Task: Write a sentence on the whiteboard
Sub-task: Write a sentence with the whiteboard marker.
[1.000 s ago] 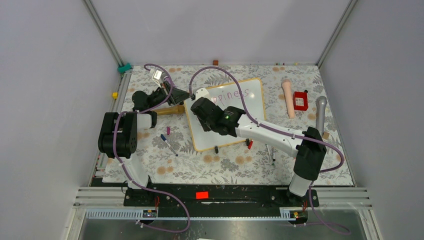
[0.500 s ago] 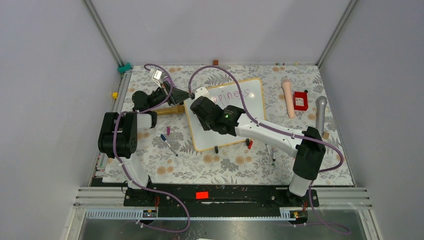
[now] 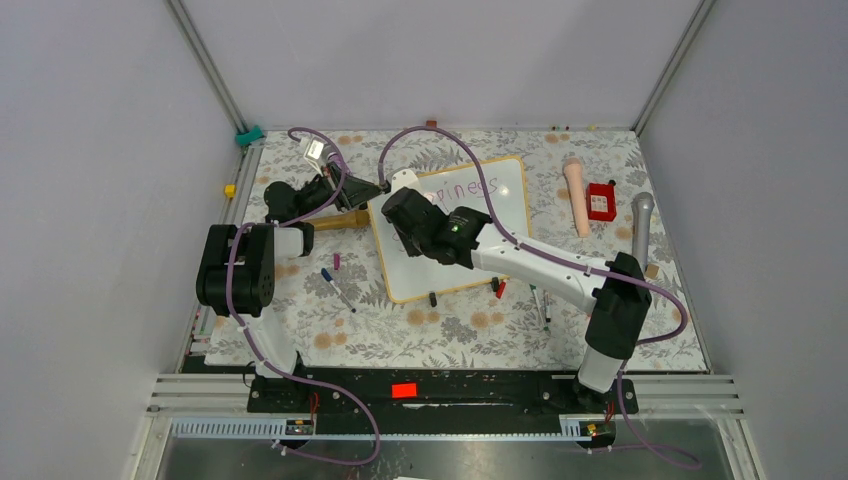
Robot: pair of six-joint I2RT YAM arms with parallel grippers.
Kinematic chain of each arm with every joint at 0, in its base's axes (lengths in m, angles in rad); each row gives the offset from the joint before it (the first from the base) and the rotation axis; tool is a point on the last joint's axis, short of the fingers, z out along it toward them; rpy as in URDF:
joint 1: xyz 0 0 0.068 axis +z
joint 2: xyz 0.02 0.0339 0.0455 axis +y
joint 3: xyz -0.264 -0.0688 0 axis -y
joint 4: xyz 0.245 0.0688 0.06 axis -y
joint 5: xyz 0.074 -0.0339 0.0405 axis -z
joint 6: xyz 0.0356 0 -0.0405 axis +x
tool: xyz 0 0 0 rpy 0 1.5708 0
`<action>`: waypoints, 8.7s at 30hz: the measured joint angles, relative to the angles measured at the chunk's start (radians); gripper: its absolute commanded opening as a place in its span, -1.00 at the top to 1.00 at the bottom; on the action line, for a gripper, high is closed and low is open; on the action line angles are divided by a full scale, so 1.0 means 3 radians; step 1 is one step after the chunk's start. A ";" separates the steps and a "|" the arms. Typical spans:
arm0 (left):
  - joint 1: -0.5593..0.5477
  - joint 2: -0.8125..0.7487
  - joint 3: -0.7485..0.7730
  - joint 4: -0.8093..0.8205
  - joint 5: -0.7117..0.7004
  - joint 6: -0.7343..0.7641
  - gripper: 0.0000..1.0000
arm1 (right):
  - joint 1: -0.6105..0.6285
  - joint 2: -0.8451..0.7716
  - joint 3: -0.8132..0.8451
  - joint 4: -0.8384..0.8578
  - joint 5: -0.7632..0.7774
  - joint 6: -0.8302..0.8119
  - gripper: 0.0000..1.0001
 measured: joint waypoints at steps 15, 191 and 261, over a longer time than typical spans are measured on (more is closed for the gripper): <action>0.0000 0.0000 0.0000 0.0003 0.0003 -0.0001 1.00 | -0.0106 -0.0098 -0.0036 0.0024 -0.0017 0.0028 1.00; 0.0000 0.0001 0.0000 -0.0019 -0.0009 0.0006 1.00 | -0.0361 -0.0257 -0.0228 -0.0148 -0.0257 -0.0047 1.00; 0.0000 0.0001 0.0001 0.0001 0.0003 -0.0019 1.00 | -0.0563 -0.1129 -0.0827 -0.0043 -0.0423 0.0252 1.00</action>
